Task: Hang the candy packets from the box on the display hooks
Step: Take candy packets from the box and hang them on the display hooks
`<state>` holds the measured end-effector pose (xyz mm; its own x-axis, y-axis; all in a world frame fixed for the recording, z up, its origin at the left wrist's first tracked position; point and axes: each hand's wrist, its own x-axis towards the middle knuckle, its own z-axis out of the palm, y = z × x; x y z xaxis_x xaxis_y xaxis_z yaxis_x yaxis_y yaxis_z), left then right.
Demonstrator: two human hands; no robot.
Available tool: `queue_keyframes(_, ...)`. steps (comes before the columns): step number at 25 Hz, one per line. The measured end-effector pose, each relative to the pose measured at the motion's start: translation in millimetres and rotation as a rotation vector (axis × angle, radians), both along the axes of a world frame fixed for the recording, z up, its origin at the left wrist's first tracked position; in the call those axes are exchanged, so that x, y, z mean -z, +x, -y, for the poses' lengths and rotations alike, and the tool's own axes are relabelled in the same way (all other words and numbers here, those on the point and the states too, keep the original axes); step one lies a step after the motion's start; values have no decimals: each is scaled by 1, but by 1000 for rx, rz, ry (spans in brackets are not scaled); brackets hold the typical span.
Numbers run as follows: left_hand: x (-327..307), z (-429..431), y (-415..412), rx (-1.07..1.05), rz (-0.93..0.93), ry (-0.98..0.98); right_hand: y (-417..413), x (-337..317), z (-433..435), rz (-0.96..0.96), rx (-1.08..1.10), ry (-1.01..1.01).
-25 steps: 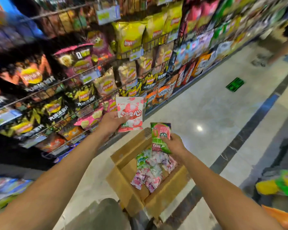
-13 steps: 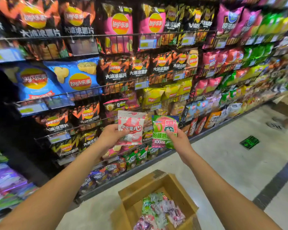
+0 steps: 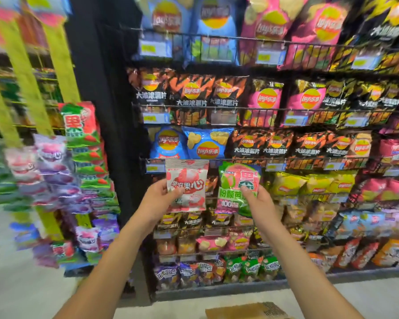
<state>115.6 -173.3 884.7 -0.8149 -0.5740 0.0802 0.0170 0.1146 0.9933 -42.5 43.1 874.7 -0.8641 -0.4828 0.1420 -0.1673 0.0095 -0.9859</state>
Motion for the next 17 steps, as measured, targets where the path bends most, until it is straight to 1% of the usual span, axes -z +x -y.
queue_keyframes(4, -2, 43, 65, -177, -106, 48, 32, -7, 57, 1, -101, -48)
queue_keyframes(9, -5, 89, 135, -284, -199, 18, 79, -7, 131, 35, -208, -73)
queue_keyframes(13, -13, 141, 180, -358, -197, 7, 121, -7, 201, 34, -233, -71)
queue_keyframes(17, -22, 199, 212, -356, -185, 12, 159, -10, 269, 10, -217, -42)
